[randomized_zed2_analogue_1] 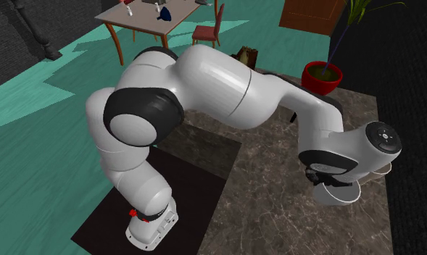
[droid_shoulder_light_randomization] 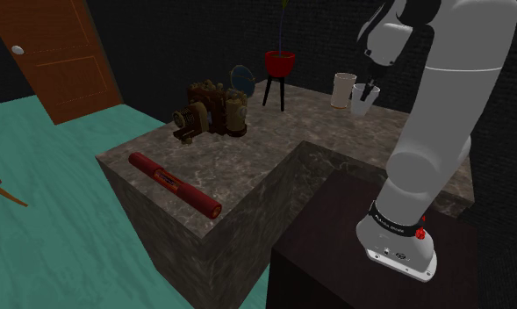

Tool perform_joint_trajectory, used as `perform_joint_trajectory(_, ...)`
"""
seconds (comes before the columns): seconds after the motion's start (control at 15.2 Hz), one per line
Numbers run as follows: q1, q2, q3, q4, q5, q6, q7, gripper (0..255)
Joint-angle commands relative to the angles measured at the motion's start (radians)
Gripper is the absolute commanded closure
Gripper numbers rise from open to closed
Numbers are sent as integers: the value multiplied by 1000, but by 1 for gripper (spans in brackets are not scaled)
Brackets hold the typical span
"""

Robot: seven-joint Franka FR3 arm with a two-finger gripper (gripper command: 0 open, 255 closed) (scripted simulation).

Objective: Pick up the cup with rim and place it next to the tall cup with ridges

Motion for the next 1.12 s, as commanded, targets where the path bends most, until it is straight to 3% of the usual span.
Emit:
perform_joint_trajectory(0.0, -9, 19, 6, -9, 24, 18, -20, 255)
perform_joint_trajectory(0.66, -17, 39, 15, -20, 48, 39, -38, 255)
perform_joint_trajectory(0.73, -17, 38, 15, -20, 48, 39, -38, 0)
perform_joint_trajectory(1.06, -17, 38, 15, -20, 48, 39, -38, 0)
